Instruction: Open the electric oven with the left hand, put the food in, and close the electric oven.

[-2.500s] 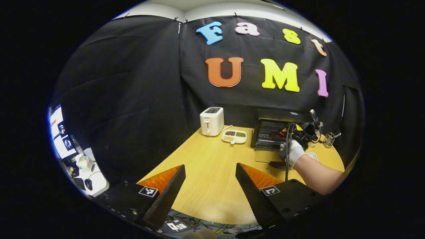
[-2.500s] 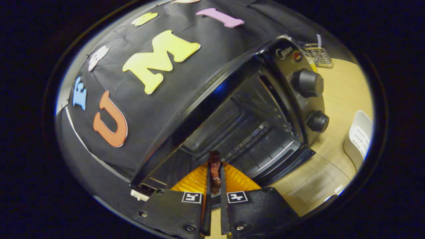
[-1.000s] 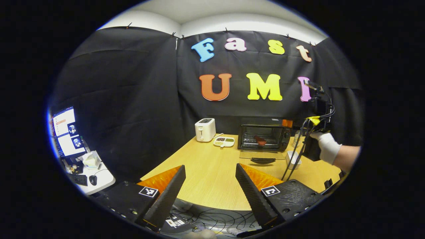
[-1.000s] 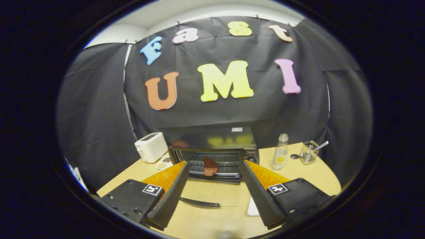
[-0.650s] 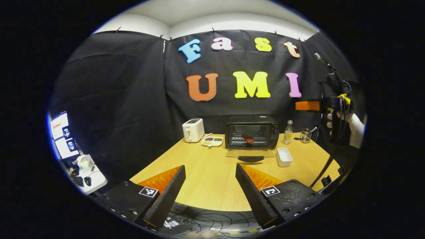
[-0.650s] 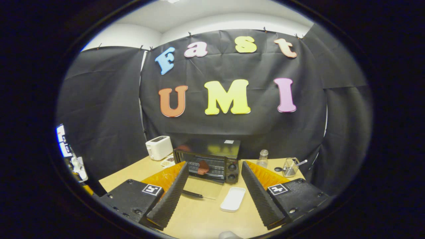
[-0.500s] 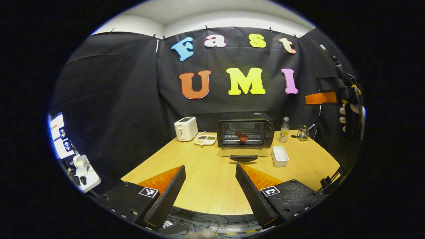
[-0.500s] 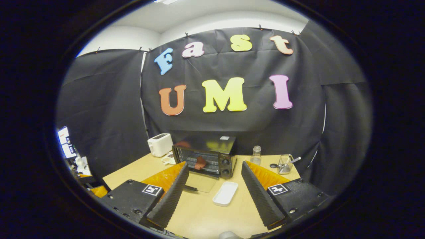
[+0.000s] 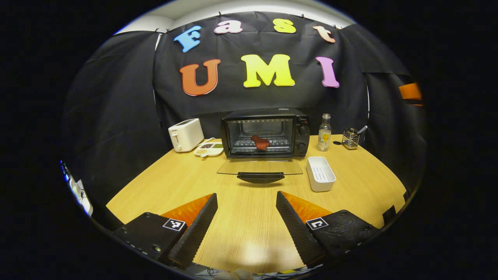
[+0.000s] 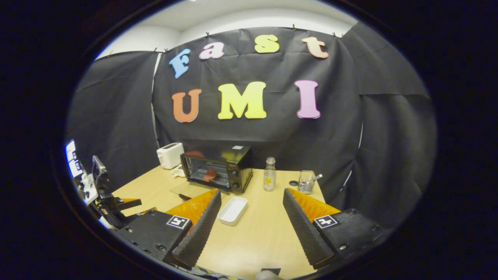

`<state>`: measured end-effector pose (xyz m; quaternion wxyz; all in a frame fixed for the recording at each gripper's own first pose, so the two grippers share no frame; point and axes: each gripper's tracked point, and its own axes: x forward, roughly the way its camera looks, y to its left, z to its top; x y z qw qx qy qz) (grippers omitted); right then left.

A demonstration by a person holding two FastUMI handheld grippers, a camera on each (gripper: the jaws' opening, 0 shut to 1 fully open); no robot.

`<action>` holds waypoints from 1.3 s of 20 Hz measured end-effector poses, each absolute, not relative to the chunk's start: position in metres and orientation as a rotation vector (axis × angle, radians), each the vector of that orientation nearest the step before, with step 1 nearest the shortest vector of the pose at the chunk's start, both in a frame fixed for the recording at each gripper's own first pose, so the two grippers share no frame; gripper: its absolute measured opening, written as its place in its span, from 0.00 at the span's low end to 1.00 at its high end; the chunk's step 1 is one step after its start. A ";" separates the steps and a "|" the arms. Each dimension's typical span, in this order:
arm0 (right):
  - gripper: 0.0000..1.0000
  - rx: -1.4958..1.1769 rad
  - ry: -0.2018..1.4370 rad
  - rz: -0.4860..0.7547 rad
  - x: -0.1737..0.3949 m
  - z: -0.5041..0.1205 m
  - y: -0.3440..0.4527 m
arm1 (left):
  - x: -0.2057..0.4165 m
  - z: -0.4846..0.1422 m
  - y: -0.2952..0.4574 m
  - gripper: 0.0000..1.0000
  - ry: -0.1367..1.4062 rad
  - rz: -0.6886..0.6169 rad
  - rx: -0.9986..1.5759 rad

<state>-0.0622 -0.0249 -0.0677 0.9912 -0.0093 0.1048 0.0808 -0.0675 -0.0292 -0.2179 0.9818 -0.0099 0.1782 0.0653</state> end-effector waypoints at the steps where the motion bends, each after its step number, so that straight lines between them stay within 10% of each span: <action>1: 1.00 -0.012 0.208 0.132 -0.060 -0.064 -0.028 | -0.053 -0.224 -0.030 0.96 0.364 0.120 -0.016; 26: 1.00 0.034 0.303 -0.170 -0.048 -0.072 -0.028 | 0.083 -0.303 -0.027 0.96 0.468 -0.016 -0.013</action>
